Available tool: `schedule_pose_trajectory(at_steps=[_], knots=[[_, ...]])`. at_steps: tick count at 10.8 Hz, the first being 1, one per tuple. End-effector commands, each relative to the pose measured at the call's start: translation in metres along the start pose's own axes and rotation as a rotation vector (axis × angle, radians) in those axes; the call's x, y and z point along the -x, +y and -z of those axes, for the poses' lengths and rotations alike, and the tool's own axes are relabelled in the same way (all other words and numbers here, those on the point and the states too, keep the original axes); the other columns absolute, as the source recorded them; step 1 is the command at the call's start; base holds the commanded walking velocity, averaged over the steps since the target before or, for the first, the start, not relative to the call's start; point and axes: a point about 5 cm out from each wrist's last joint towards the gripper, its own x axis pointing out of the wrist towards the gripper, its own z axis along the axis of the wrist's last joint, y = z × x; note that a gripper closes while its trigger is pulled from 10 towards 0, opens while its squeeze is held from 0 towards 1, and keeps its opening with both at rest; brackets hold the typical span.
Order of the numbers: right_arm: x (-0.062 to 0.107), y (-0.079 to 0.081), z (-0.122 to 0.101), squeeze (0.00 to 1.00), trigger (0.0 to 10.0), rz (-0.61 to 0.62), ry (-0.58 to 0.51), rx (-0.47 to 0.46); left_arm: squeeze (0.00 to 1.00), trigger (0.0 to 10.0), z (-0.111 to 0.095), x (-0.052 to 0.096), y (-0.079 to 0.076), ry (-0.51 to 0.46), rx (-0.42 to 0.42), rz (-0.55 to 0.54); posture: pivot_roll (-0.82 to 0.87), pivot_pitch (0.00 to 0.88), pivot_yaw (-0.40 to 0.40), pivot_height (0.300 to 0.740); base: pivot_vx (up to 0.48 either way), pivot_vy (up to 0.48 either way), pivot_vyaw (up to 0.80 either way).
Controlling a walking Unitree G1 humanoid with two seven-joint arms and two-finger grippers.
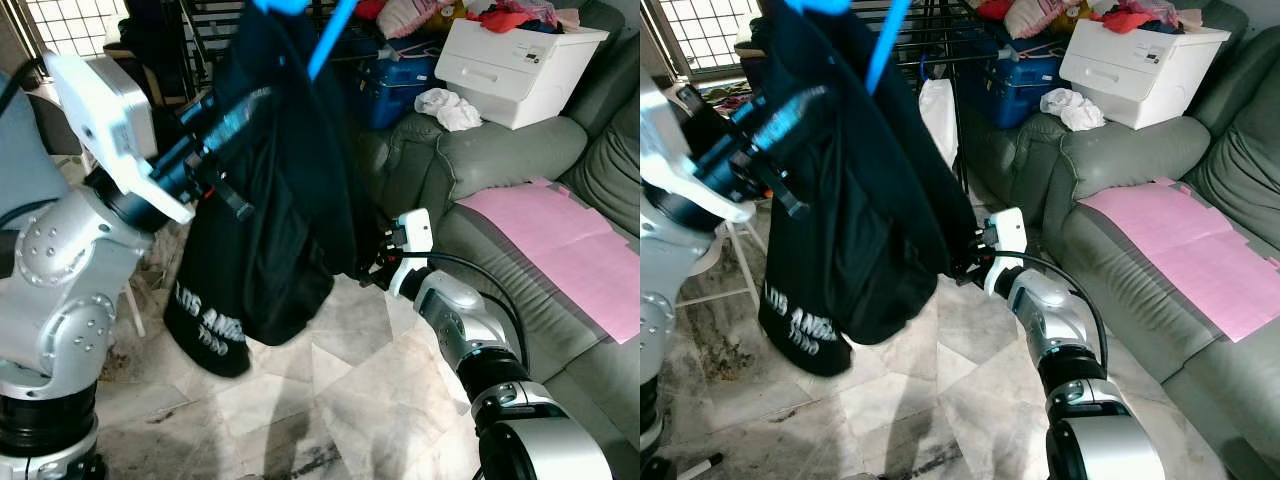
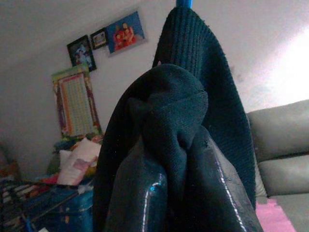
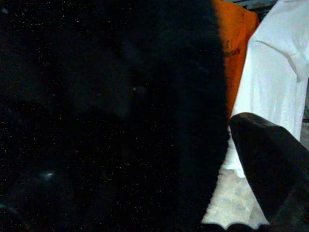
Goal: Hang hanger
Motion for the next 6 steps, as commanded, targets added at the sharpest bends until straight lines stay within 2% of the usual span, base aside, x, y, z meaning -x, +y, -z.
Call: schedule_pose_trajectory(at_steps=[1,2,3,6], knots=[[-0.001,-0.002,-0.001,0.00,2.3,0.017,0.016,-0.015,0.00,0.0,-0.021,-0.005,-0.002,-0.083,-0.028,0.006,0.11,0.011,-0.032,0.740,0.000,0.000,0.00],[0.006,-0.011,0.005,0.00,0.0,0.079,0.041,-0.044,0.00,0.0,-0.023,-0.001,0.004,-0.073,-0.035,-0.017,0.11,0.011,-0.033,0.740,0.000,0.000,0.00],[0.010,-0.019,0.005,0.00,0.0,0.128,0.039,-0.064,0.00,0.0,-0.022,0.003,0.008,-0.047,-0.044,-0.026,0.10,0.014,-0.033,0.740,0.000,0.000,0.00],[0.037,-0.062,-0.009,0.00,0.0,0.401,0.016,-0.107,0.00,0.0,-0.012,0.018,0.015,0.023,-0.038,-0.061,0.09,0.017,-0.031,0.740,0.000,0.000,0.00]])
